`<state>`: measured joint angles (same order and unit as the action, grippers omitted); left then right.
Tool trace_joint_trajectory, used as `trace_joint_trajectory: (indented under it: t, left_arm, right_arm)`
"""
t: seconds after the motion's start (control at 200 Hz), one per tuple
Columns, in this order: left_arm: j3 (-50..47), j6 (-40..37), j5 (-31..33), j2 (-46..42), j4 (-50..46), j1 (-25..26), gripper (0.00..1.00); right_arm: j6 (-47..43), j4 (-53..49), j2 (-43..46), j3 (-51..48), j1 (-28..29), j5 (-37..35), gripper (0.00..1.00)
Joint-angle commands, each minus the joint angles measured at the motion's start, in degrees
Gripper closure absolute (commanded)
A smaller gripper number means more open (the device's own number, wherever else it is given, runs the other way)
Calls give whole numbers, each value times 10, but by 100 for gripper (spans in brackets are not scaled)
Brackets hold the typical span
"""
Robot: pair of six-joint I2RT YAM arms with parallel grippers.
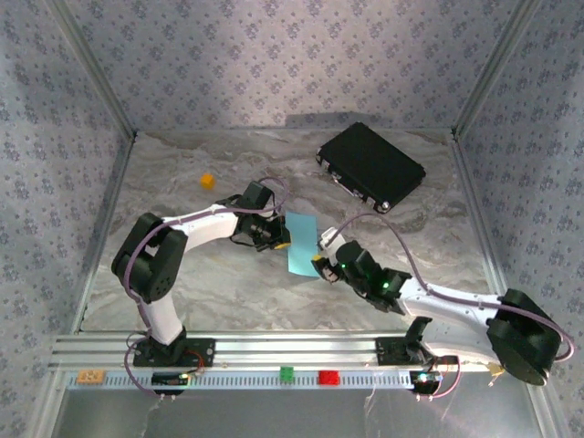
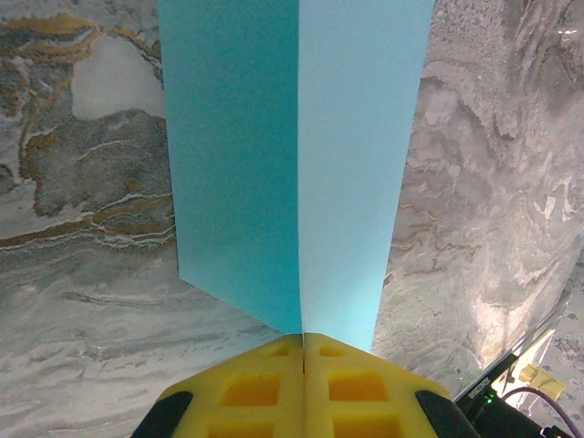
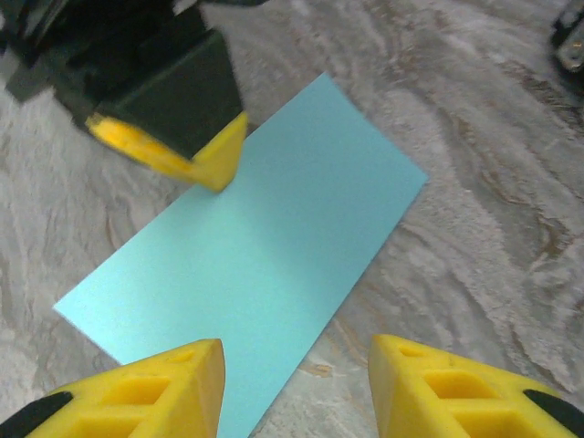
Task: Fold a paper plane with a square sheet of paper (pick it up from the middle)
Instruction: Third fold the triangle at the center of the table.
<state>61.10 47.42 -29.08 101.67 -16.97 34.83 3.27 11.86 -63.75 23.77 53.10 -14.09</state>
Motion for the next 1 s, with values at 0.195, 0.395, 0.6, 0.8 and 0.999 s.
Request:
trace_joint_trajectory:
  t: [0.195,0.395,0.6,0.8,0.999]
  left_arm:
    - [3,0,3,-19,-1,-1,100]
    - [0,3,3,-20,2,0,100]
    - [1,3,0,-21,1,0,100]
    - [0,2,0,-22,0,1,100]
    - [0,1,3,-22,-3,1,100]
  right_arm:
    - [-112,99,-100,22,93,-36,51]
    - [-125,138,-165,37,127,-80,47]
    - [-148,177,-233,64,151,-140,46]
    - [-161,196,-287,76,164,-195,48]
    - [-155,195,-281,70,166,-207,62]
